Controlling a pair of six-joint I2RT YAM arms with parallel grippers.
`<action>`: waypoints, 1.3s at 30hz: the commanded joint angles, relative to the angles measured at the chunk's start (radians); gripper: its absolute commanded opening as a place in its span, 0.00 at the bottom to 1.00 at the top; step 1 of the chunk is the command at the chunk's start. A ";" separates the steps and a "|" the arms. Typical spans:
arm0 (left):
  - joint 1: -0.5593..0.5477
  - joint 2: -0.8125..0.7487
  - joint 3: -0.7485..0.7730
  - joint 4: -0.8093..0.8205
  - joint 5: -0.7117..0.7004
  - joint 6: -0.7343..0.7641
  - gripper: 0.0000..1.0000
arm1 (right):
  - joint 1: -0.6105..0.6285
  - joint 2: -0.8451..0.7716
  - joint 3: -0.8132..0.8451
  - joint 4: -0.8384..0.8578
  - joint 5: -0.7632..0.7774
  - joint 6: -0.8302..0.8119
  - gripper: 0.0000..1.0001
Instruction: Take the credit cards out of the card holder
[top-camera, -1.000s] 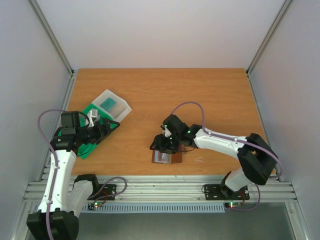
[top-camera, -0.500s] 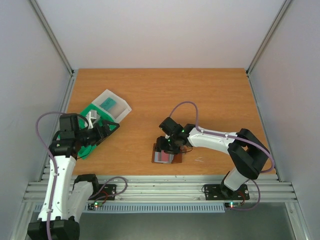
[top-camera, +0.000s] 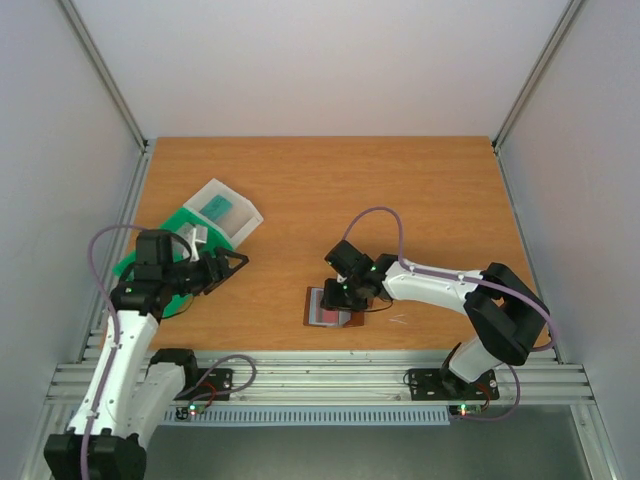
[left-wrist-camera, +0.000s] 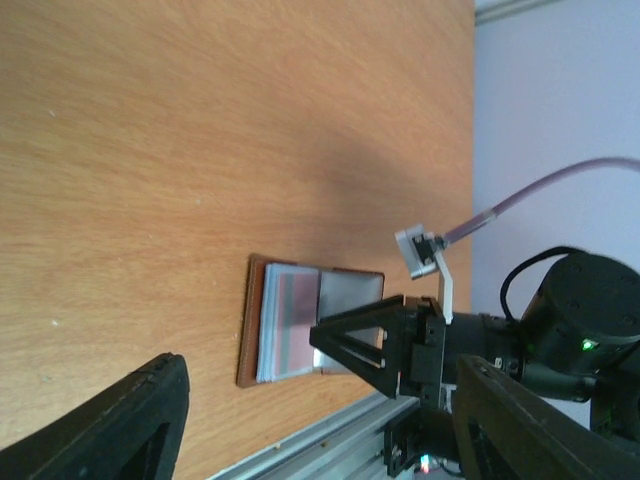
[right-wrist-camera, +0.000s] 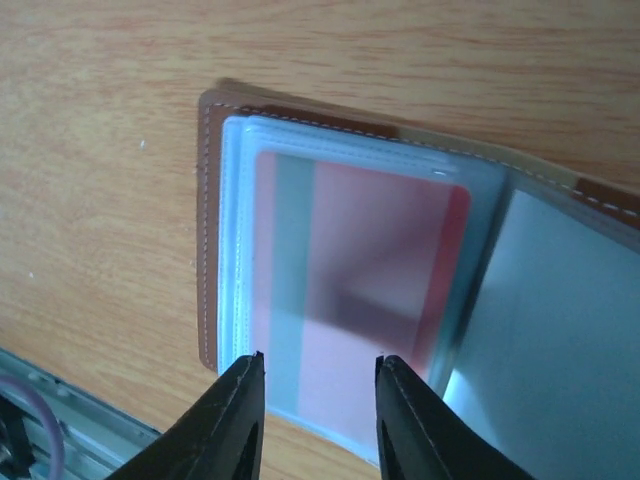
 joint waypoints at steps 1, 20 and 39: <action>-0.107 0.056 0.000 0.089 -0.064 -0.013 0.70 | -0.006 -0.032 -0.017 0.016 0.058 -0.026 0.30; -0.411 0.363 -0.134 0.562 -0.095 -0.221 0.66 | -0.027 -0.027 -0.112 0.073 0.115 -0.047 0.09; -0.573 0.740 -0.185 1.217 -0.045 -0.450 0.62 | -0.059 -0.090 -0.248 0.250 0.040 -0.011 0.01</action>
